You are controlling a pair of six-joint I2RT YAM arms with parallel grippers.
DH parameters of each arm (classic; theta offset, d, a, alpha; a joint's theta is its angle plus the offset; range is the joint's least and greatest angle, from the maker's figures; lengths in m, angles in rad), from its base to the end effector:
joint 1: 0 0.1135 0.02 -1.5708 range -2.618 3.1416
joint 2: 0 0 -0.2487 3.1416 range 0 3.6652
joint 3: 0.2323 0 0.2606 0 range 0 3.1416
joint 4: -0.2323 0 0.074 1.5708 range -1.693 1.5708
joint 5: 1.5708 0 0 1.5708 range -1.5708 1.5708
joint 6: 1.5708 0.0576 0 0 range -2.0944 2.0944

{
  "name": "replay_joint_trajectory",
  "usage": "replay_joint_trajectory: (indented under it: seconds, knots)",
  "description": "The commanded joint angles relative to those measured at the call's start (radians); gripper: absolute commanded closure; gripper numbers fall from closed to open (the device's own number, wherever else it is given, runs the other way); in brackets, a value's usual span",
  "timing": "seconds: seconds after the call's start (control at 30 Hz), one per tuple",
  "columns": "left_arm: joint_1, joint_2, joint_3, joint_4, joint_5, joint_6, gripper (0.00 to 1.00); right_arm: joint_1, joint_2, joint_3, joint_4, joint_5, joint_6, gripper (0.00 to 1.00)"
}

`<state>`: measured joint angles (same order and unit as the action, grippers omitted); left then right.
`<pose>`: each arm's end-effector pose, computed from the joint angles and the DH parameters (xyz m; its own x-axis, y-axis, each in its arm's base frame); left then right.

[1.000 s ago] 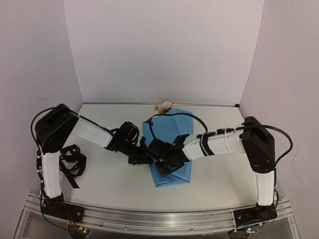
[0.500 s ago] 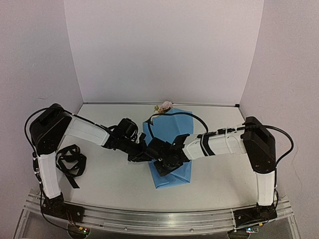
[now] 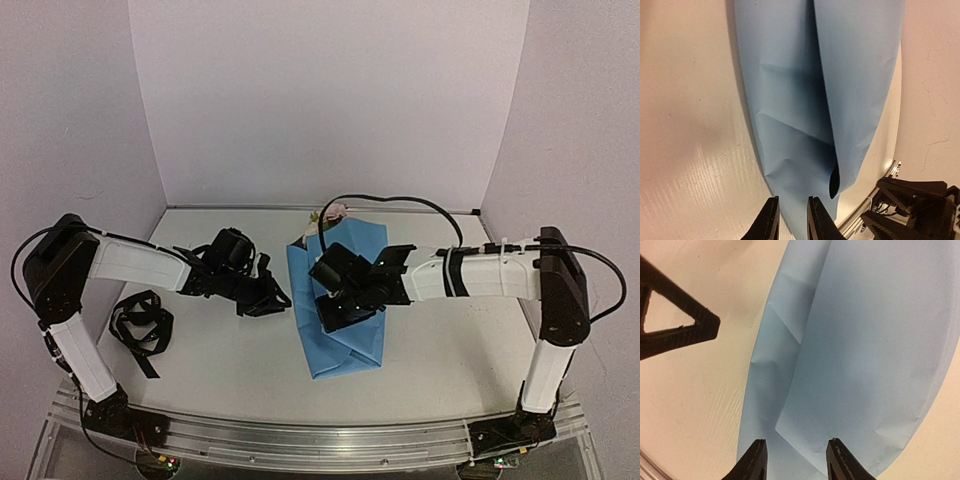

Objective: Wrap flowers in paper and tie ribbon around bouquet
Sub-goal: Adjust the folded wrapping paper at the center of the board, then move the folded bouquet to the corner of the board.

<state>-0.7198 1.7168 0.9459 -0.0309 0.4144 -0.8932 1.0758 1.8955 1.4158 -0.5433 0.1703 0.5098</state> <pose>0.2614 -0.2600 0.1348 -0.9729 -0.0954 -0.2106 0.0893 0.6849 -0.7232 0.2082 0.3650 0.1738 -0.7567 -0.3893 -0.5252 -0.5225 0.8430 0.1279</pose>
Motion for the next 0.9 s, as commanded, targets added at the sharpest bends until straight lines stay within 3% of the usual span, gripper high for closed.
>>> replay_joint_trajectory:
  seconds: [0.0, 0.13, 0.33, 0.6, 0.87]
  knots:
    - [0.012, -0.013, 0.008, -0.011, -0.043, -0.005, 0.78, -0.046, -0.083, -0.039, 0.008, -0.007, 0.034, 0.52]
    - [0.035, -0.024, -0.011, -0.022, -0.087, -0.010, 0.74, -0.081, -0.128, -0.062, 0.008, -0.018, 0.048, 0.38]
    - [0.068, 0.022, 0.001, -0.029, -0.084, 0.019, 0.72, -0.157, -0.189, -0.136, 0.037, -0.021, 0.090, 0.30]
    - [0.041, 0.211, 0.166, -0.027, -0.055, 0.036, 0.74, -0.268, -0.272, -0.246, 0.103, -0.061, 0.129, 0.27]
    - [0.026, 0.314, 0.269, -0.035, -0.055, 0.019, 0.72, -0.304, -0.319, -0.314, 0.127, -0.078, 0.133, 0.27]
